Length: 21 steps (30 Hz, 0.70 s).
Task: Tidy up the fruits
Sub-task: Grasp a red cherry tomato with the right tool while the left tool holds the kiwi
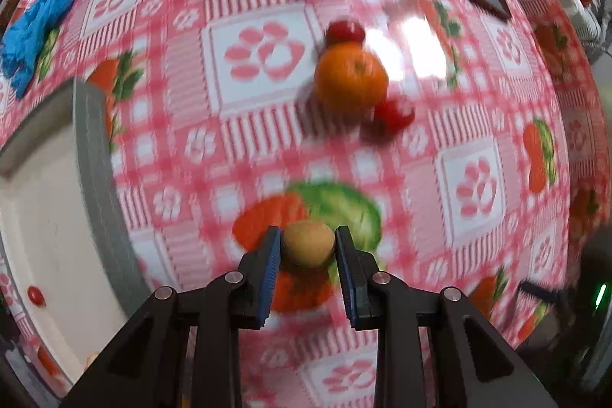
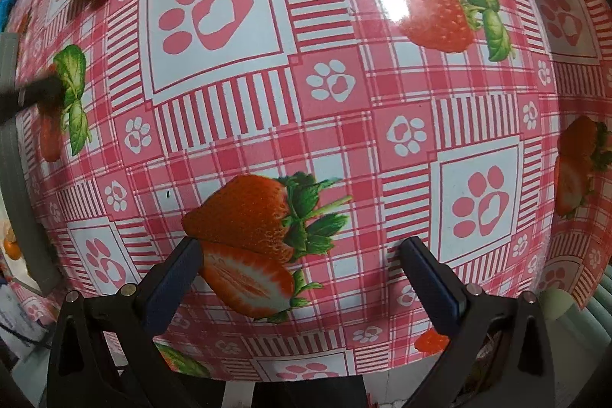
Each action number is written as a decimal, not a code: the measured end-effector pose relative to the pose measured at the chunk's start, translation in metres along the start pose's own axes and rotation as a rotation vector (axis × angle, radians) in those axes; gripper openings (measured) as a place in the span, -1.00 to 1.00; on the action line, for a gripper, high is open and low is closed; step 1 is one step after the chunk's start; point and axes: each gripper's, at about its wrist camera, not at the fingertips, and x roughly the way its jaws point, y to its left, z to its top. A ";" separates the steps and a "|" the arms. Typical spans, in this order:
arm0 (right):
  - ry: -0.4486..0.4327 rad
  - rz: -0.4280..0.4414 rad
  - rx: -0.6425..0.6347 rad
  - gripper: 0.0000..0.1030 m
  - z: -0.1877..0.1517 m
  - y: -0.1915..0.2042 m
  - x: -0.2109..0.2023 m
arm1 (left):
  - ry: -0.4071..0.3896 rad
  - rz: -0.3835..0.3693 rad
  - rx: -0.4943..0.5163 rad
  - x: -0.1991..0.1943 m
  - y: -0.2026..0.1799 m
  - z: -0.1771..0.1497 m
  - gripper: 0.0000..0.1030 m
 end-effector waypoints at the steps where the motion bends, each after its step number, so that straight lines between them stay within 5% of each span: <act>1: -0.023 0.008 -0.006 1.00 0.005 0.002 -0.004 | 0.002 0.002 0.005 -0.001 0.002 -0.006 -0.41; 13: -0.228 0.073 -0.142 0.94 0.094 0.084 -0.053 | -0.032 -0.027 -0.029 -0.033 0.032 -0.064 -0.41; 16: -0.240 0.076 -0.162 0.59 0.108 0.099 -0.055 | -0.046 -0.033 -0.048 -0.043 0.044 -0.074 -0.41; 21: -0.266 0.046 -0.208 0.46 0.122 0.124 -0.055 | -0.064 -0.035 -0.070 -0.059 0.062 -0.084 -0.41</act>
